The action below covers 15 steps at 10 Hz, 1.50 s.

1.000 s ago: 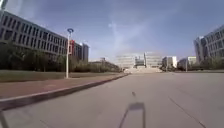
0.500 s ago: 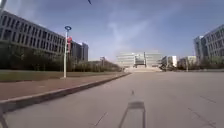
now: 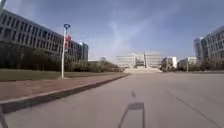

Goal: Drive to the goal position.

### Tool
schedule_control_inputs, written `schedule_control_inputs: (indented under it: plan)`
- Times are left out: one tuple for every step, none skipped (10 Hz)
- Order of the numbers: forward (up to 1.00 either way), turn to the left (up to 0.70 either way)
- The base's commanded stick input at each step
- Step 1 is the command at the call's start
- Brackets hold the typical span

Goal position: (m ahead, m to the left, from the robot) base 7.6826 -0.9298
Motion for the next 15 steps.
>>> schedule_control_inputs:
  plan:
    - [0.7,0.0]
    - [0.7,0.0]
    - [0.7,0.0]
    - [0.7,0.0]
    - [0.7,0.0]
    - [0.7,0.0]
    - [0.7,0.0]
    - [0.7,0.0]
    - [0.7,0.0]
    - [0.7,0.0]
    - [0.7,0.0]
    - [0.7,0.0]
    - [0.7,0.0]
    - [0.7,0.0]
    - [0.7,0.0]
